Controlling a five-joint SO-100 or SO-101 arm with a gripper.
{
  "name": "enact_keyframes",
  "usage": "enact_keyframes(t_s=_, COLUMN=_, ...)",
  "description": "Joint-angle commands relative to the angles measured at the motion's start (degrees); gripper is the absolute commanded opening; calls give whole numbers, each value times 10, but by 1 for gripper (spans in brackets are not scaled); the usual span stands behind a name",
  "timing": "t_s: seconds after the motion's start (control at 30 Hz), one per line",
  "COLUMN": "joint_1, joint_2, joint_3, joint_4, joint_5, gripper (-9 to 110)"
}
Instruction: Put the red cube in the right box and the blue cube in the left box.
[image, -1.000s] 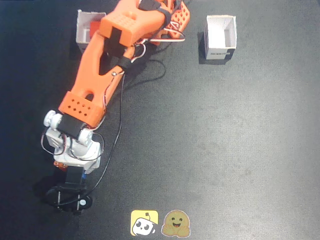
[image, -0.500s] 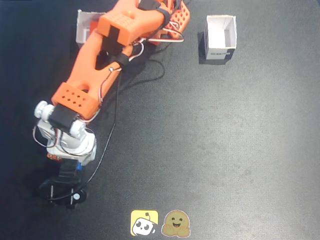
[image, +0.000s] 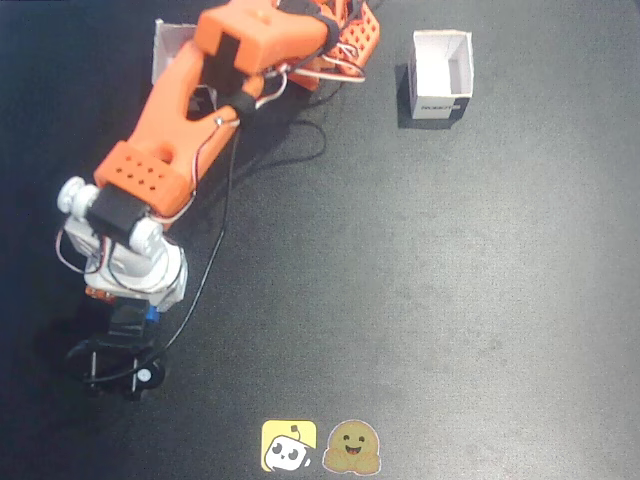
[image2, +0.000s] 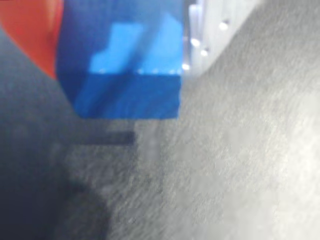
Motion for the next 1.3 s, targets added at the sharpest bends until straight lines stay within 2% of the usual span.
enact_keyframes(t_s=0.0, joint_1=-17, joint_2=71, joint_3=26, joint_4=-14, joint_5=4, gripper=12)
enact_keyframes(t_s=0.17, joint_1=-62, joint_2=189, joint_3=192, joint_4=-78, joint_5=29, gripper=12)
enact_keyframes(t_s=0.5, joint_1=-174, joint_2=316, joint_3=352, joint_4=-103, joint_5=72, gripper=12)
enact_keyframes(t_s=0.9, joint_1=-286, joint_2=479, joint_3=478, joint_4=-42, joint_5=110, gripper=12)
enact_keyframes(t_s=1.27, joint_1=-420, joint_2=606, joint_3=555, joint_4=6, joint_5=188, gripper=12)
